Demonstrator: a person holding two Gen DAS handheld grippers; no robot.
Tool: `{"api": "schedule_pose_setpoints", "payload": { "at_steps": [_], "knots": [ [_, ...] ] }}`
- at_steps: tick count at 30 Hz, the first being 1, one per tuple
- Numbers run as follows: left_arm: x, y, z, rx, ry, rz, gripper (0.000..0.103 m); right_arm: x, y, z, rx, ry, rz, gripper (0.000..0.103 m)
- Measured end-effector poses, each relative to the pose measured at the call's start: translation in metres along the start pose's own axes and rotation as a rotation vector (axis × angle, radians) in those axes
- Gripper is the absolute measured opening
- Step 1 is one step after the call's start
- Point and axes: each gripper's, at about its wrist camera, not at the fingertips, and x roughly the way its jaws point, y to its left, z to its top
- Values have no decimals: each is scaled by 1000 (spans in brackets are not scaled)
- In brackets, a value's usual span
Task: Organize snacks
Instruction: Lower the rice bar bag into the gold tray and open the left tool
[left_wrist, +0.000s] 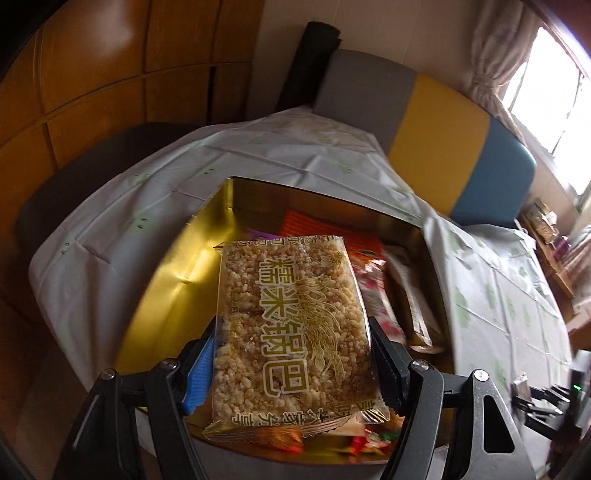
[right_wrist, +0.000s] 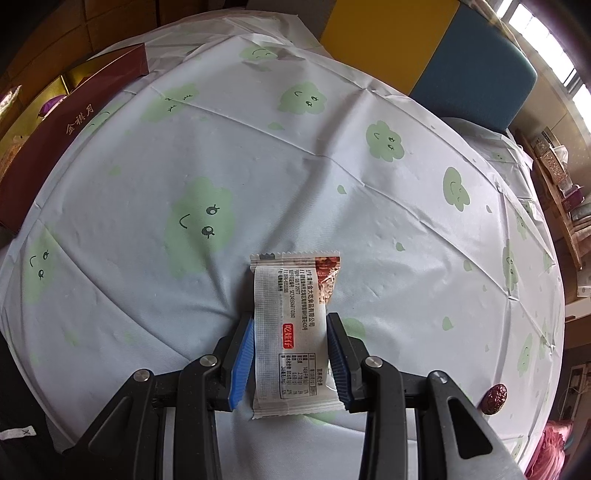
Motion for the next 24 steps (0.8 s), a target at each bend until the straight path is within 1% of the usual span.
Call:
{"api": "schedule_pose_setpoints", "payload": {
  "at_steps": [5,9,12,15,24],
  "knots": [
    [28,17,6,22,32,86,73,-3,4,-1,1,-1,-6,38],
    [53,24,1,21,88,103,73,-2,1,0,6,0,-3,38],
    [63,25,-5,6,109,100,74,-2,-1,0,10,1,-4,38],
    [60,25,-9,-4,91,109,74,-1,-2,1,12,1,-3,38],
    [28,11,-14,41,-1,174,74,0,-4,1,11,1,-3,38]
  ]
}}
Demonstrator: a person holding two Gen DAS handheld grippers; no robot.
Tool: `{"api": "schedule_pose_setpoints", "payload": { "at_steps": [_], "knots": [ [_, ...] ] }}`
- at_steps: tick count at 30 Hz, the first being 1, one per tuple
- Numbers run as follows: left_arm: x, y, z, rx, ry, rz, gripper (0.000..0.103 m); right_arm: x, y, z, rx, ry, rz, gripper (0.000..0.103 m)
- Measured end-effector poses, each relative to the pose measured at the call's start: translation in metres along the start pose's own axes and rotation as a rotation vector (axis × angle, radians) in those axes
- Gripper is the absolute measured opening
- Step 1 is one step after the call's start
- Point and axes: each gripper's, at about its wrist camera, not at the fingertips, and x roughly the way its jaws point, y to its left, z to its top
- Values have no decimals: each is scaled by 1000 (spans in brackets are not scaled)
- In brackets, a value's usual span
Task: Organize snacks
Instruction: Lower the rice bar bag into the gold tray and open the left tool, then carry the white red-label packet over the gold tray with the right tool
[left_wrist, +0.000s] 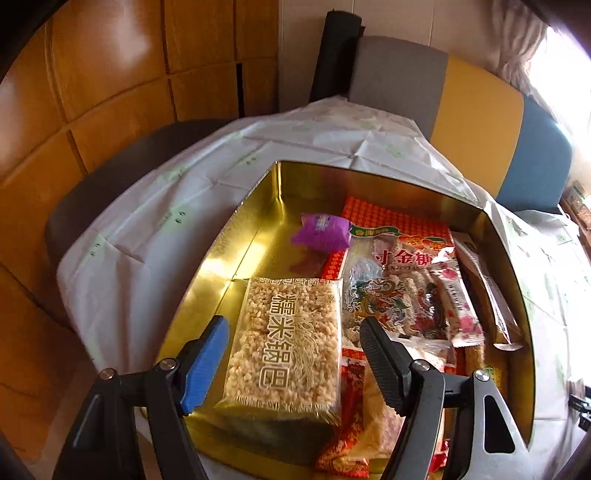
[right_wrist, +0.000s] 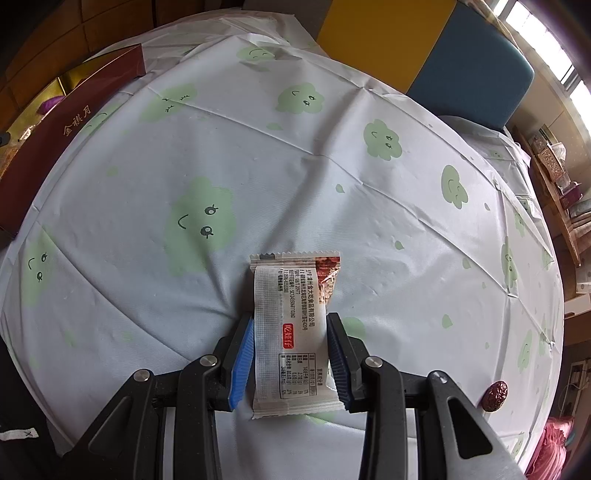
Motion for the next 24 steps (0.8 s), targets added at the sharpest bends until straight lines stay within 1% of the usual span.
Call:
{"api": "schedule_pose_setpoints", "payload": {
  "at_steps": [9,15,24],
  "knots": [
    [-35,-13,-10,26,-60,7,74,-2,6,-2,-10,-4,-21,38],
    [-50,-22,-19,48,-74,-7,74,-3,8,-3,-15,-6,-24,36],
    [-59,-27,-28,53,-78,-23,74,-5,9,-4,-19,-8,-31,36]
  ]
}}
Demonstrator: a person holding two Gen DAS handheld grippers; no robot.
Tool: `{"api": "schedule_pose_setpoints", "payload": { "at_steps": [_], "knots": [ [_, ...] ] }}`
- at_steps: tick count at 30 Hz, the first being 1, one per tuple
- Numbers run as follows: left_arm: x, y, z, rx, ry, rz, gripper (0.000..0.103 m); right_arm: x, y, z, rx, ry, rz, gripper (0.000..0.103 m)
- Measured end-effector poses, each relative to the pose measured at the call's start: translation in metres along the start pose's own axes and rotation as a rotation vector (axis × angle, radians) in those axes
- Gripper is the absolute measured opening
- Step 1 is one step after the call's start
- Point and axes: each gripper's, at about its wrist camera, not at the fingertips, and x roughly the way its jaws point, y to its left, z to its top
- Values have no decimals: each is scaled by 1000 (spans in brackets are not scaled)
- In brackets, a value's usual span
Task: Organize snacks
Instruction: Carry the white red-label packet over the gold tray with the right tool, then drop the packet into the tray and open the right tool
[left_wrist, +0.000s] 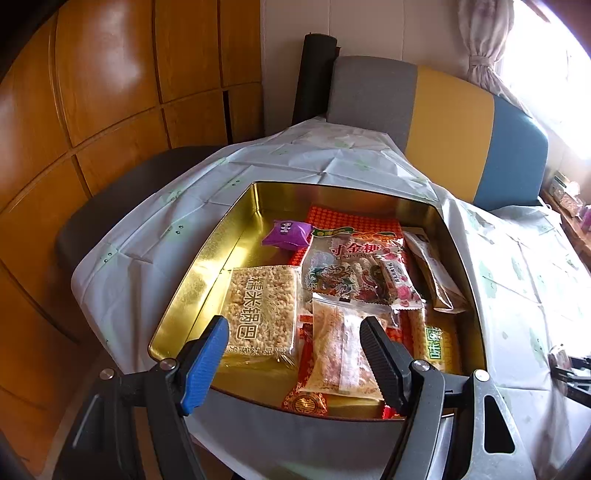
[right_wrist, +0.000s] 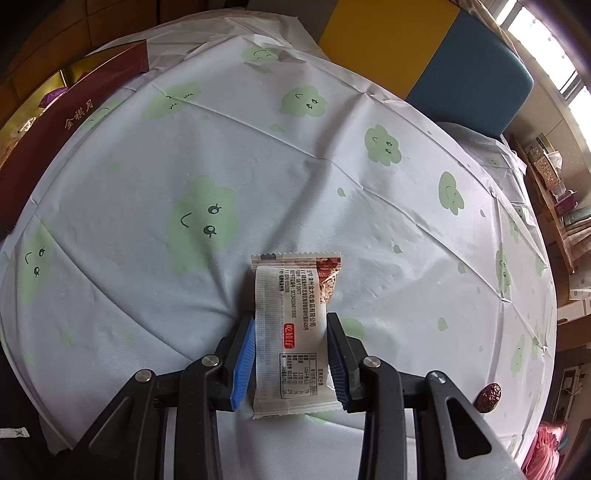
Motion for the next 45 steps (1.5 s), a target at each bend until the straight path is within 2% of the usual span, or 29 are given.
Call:
{"api": "schedule_pose_setpoints", "payload": {
  "at_steps": [8,14,17,20,23,27,31,33,39,45],
  "knots": [
    [-2,-1,-4,11,1,-17,74,-1,-1,-1,19,8,-2,35],
    [-2,3,-6,4,-1,-20,74,-2,-1,10,40,46,-25,33],
    [-1,8,-6,-8,0,-16,74,-17,0,19,80,1,-30,33],
    [-1,13,-6,-21,1,-10,74,-40,8,33,115,-77,47,33],
    [-1,19,-4,-33,-4,4,74,-63,31,54,87,-154,119,33],
    [-1,28,-4,-43,-8,25,74,-80,79,87,21,-219,260,33],
    [1,38,-3,-64,-8,38,74,-85,140,124,-41,-234,408,33],
    [4,42,-3,-76,-4,42,74,-86,171,141,-77,-240,452,33],
    [10,49,-3,-104,12,42,74,-62,241,187,-120,-217,506,35],
    [13,50,-4,-110,20,39,74,-22,271,201,-109,-122,448,38]
  ]
}}
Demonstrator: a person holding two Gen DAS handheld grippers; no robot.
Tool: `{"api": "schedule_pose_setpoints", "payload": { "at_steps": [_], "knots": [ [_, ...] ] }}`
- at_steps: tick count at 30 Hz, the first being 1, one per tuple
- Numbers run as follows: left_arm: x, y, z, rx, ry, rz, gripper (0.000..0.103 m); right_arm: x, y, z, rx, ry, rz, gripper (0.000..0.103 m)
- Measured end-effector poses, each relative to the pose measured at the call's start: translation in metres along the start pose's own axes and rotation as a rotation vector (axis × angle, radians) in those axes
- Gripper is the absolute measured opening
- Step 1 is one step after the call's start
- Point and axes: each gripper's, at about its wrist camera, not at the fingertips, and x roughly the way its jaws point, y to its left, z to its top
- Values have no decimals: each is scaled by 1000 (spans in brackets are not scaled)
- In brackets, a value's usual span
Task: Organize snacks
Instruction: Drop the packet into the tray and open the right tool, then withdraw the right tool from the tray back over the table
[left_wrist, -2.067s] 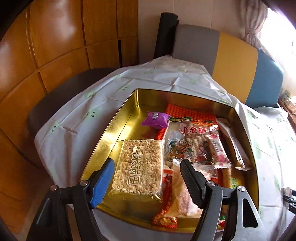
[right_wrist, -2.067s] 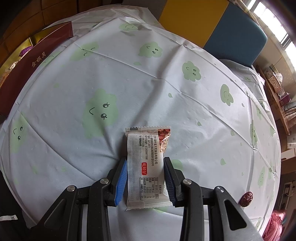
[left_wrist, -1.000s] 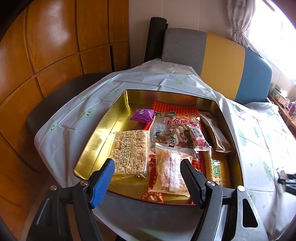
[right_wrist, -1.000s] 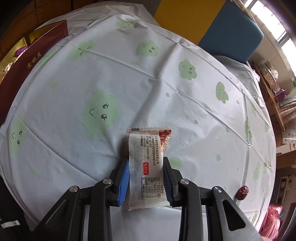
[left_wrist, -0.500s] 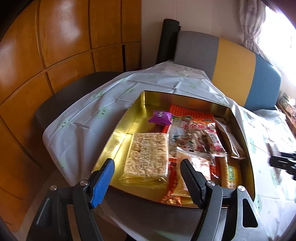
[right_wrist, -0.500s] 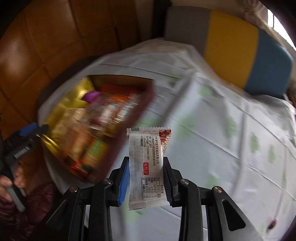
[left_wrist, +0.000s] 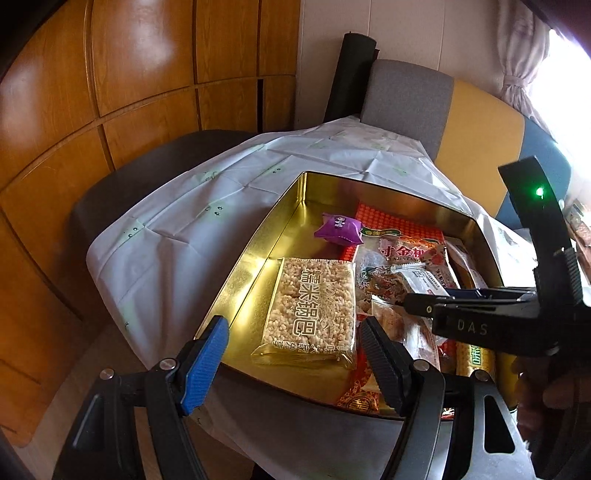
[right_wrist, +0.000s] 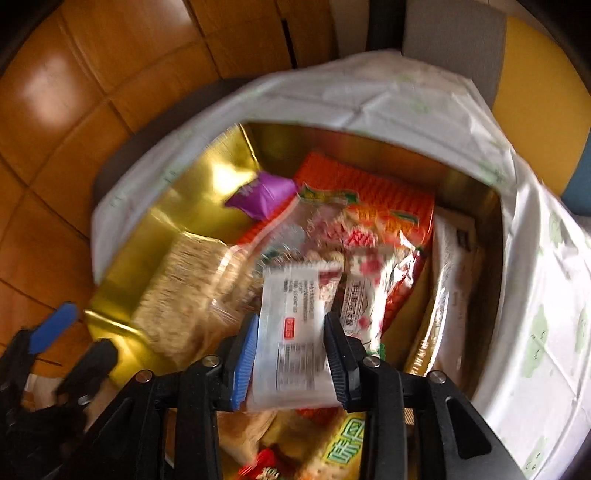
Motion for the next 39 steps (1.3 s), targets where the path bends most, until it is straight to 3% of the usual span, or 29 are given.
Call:
{"api": "schedule_pose_setpoints", "payload": {
  "at_steps": [9,22,39],
  "knots": [
    [-1,-2,0,6,-3,10,74,-17,-7,-14,39,-53,7,42],
    [-19,-14,-1,41,-55,3,74,-65,-11,-44,120,-223,-122,42],
    [-40,-48,-13,125,-95,-31,74,-102,-33,-102,200,-303,-243,42]
  ]
}}
